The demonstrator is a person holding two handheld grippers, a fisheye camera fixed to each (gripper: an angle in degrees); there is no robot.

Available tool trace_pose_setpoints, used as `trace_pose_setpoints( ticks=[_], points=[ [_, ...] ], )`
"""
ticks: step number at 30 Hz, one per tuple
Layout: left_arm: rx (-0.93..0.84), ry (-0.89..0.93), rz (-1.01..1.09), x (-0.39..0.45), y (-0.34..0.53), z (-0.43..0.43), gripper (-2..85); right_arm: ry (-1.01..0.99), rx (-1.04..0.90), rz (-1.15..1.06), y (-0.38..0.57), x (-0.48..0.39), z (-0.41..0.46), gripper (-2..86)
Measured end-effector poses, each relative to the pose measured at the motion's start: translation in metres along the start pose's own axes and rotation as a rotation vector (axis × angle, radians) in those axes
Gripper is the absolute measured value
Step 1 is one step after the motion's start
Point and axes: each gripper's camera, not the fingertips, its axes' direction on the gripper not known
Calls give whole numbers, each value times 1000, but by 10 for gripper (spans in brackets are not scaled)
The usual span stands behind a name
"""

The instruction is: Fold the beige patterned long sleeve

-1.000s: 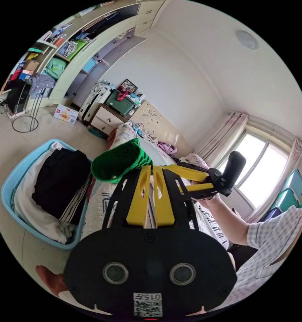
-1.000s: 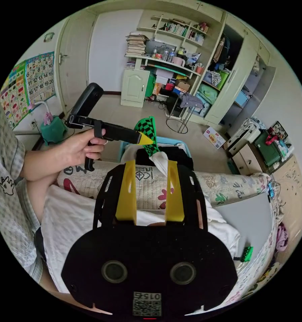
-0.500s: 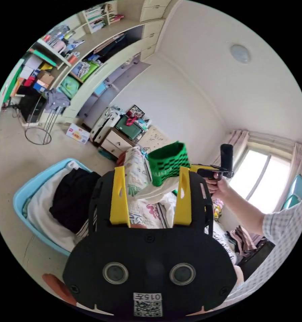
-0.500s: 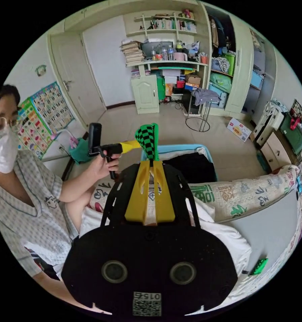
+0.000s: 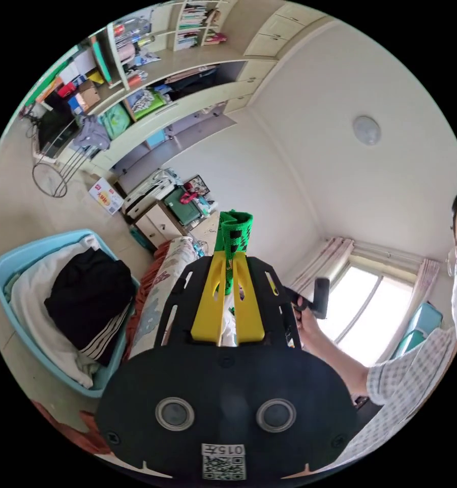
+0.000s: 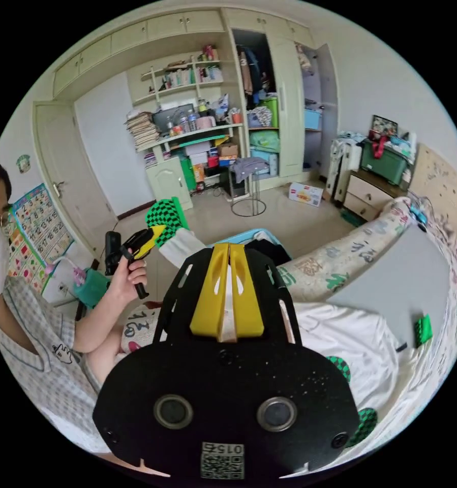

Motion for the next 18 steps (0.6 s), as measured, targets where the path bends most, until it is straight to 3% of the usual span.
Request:
trace_pose_setpoints(
  ticks=[4, 8, 12, 18],
  points=[
    [-34, -3, -141, -27, -2, -11, -4, 42, 17, -45, 73, -5, 24, 37],
    [-3, 63, -182, -29, 3, -12, -4, 146, -120, -394, 88, -117, 99, 93],
    [-32, 104, -179, -22, 0, -7, -4, 358, -60, -642, 120, -218, 180, 99],
    [-111, 124, -138, -15, -6, -8, 0, 557, 33, -614, 132, -254, 252, 83]
  ],
)
